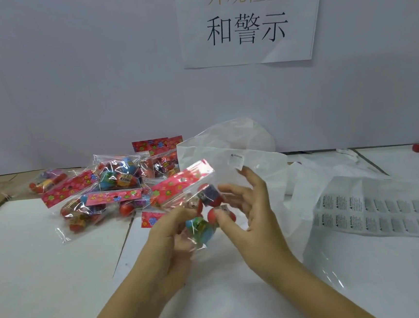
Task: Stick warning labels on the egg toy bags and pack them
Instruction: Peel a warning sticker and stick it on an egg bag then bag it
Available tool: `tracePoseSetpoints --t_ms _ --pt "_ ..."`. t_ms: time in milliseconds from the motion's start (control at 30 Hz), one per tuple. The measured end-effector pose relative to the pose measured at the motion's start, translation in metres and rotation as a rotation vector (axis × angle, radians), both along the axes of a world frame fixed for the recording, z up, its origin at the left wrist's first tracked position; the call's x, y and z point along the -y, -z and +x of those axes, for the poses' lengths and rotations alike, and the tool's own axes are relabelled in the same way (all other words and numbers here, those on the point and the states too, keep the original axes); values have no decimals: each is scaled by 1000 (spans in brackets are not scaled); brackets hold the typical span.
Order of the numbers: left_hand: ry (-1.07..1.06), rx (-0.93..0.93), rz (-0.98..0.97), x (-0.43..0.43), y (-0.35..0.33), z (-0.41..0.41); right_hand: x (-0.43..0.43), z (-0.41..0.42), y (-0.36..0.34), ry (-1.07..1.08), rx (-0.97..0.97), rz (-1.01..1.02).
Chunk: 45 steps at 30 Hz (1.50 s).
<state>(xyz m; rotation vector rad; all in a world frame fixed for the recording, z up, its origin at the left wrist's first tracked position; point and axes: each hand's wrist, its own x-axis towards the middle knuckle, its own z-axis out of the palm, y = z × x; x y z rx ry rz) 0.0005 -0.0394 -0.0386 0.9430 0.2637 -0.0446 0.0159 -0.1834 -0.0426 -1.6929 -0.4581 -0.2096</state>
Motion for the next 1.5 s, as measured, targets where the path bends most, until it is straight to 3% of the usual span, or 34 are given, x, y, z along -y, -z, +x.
tracePoseSetpoints --t_ms 133,367,500,600,833,1500 --pt "12 82 195 7 -8 -7 4 -6 -13 4 92 133" --pt "-103 134 57 7 -17 -9 4 -13 -24 -31 92 298" --pt "-149 201 51 2 -21 -11 7 -10 -28 7 -11 407" --pt "-157 238 42 1 -20 -11 8 -8 -30 -46 -102 366" --pt "-277 272 224 6 -12 -13 8 -9 -31 -70 -150 289" --pt "-272 313 269 14 -12 -18 3 -17 -31 32 -70 253"
